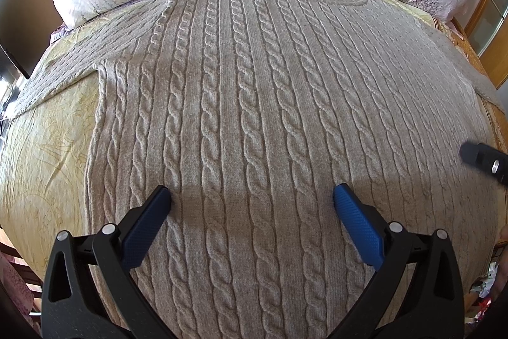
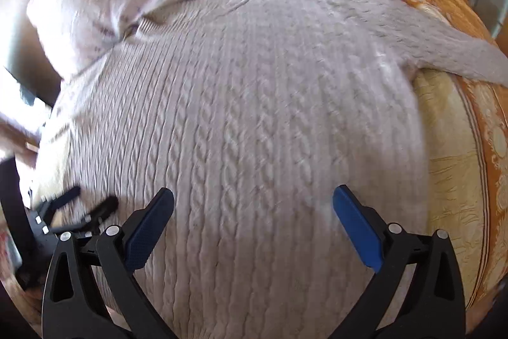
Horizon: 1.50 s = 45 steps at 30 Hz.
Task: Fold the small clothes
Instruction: 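Grasp the sweater sleeve nearest the right tool with the right tool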
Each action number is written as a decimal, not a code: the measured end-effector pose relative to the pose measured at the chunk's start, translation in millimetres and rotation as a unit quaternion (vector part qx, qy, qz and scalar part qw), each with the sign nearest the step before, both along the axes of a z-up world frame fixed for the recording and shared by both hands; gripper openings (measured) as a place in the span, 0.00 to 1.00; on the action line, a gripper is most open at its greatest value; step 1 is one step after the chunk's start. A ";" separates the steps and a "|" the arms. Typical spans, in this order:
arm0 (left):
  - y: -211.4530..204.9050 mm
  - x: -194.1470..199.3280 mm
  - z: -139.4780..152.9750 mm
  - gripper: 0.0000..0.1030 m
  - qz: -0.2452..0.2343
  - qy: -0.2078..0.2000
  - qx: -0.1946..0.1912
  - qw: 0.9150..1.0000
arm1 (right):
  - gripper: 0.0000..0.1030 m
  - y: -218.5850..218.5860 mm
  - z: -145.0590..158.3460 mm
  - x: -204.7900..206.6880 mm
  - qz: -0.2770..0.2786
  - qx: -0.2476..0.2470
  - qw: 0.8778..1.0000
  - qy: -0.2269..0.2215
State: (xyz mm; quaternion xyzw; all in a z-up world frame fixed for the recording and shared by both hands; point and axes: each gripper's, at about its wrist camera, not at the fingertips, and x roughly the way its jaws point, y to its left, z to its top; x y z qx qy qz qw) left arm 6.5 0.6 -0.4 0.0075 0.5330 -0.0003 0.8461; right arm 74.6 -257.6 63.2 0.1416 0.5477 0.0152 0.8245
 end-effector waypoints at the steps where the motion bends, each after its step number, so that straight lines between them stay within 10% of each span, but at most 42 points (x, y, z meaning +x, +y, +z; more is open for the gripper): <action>1: 0.0 -0.1 0.1 0.98 -0.001 0.000 0.000 1.000 | 0.89 -21.0 6.4 3.0 -0.029 0.023 0.999 -0.016; 6: 0.1 -2.2 0.3 0.98 -0.004 -0.005 -0.001 1.000 | 0.60 -138.1 18.1 14.4 -0.188 0.127 0.971 -0.071; 13: 0.5 -4.3 0.3 0.98 0.001 -0.008 -0.003 1.000 | 0.53 -263.6 -6.0 2.6 -0.381 0.214 0.894 -0.099; 30: 3.7 -7.6 3.7 0.98 0.018 -0.013 -0.014 1.000 | 0.22 -337.3 -54.5 -6.3 -0.461 0.288 0.825 -0.154; 38: 49.5 -5.6 36.2 0.98 0.089 -0.082 -0.086 0.989 | 0.09 -334.9 -37.6 -6.0 -0.413 0.309 0.831 -0.209; 45: 105.0 -5.4 52.4 0.98 0.173 -0.158 -0.145 0.961 | 0.09 -294.8 25.8 11.2 -0.295 0.331 0.849 -0.287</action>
